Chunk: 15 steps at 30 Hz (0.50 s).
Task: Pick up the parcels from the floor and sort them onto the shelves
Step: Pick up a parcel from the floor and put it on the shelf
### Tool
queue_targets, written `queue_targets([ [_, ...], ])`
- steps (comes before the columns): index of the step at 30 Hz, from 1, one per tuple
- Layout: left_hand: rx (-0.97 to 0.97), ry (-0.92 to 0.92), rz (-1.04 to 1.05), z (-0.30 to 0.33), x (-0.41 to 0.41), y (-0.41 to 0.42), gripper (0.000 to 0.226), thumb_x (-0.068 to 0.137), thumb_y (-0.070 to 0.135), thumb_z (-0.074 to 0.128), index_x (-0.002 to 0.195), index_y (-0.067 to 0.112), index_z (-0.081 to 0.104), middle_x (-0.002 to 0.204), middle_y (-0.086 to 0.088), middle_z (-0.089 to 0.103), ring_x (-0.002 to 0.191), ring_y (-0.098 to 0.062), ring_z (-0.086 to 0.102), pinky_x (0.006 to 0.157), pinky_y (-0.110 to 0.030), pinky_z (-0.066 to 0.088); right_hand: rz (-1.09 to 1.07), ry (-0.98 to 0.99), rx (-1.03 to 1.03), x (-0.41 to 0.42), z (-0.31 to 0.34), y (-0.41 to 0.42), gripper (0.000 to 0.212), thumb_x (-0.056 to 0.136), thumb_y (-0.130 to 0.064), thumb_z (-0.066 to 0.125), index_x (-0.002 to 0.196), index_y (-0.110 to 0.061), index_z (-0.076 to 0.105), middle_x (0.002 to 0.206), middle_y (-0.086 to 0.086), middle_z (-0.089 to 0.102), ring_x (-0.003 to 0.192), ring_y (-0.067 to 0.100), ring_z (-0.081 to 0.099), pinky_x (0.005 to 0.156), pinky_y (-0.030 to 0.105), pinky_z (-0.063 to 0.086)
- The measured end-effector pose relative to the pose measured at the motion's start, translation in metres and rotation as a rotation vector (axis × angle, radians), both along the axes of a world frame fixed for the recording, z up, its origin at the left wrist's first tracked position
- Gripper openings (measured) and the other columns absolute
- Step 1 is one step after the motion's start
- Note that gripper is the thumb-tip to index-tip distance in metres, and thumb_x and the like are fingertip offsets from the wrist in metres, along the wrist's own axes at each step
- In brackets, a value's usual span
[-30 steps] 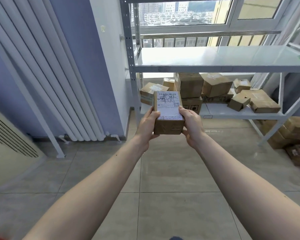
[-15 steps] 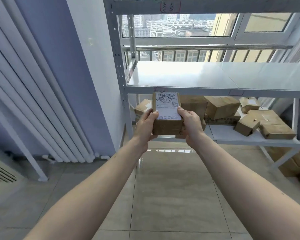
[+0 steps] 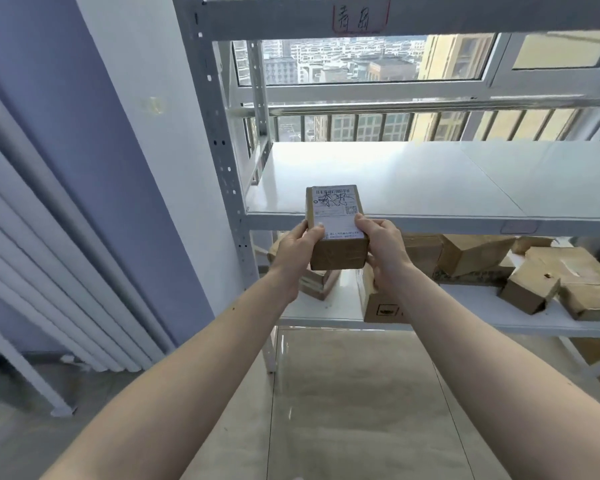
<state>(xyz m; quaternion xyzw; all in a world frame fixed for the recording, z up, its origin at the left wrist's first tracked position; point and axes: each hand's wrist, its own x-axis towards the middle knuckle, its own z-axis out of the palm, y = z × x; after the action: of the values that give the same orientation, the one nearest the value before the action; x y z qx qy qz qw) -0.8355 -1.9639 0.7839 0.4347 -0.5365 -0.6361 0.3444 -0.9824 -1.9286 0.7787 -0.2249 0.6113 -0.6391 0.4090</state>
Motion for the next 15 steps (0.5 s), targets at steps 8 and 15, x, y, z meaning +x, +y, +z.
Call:
queue_targets([
  [8,-0.001,0.009,-0.037,-0.004,-0.029,-0.104,0.03,0.094,0.028,0.057,0.123,0.024,0.065,0.115,-0.007,0.072,0.098,-0.019,0.067,0.082,-0.031,0.056,-0.043,0.007,0.017,-0.024,-0.006,-0.09,0.028,0.088,-0.034,0.067,0.104,-0.013,0.057,0.113,0.016,0.069,0.103,0.031,0.069,0.091,0.045,0.057],
  [15,0.024,0.011,-0.017,-0.008,-0.059,-0.167,0.026,0.096,0.024,0.054,0.118,0.021,0.068,0.114,-0.009,0.071,0.087,-0.017,0.067,0.066,-0.028,0.057,-0.025,0.003,0.029,-0.052,-0.015,-0.156,0.037,0.09,-0.032,0.065,0.115,-0.006,0.058,0.116,0.017,0.068,0.091,0.026,0.067,0.063,0.032,0.056],
])
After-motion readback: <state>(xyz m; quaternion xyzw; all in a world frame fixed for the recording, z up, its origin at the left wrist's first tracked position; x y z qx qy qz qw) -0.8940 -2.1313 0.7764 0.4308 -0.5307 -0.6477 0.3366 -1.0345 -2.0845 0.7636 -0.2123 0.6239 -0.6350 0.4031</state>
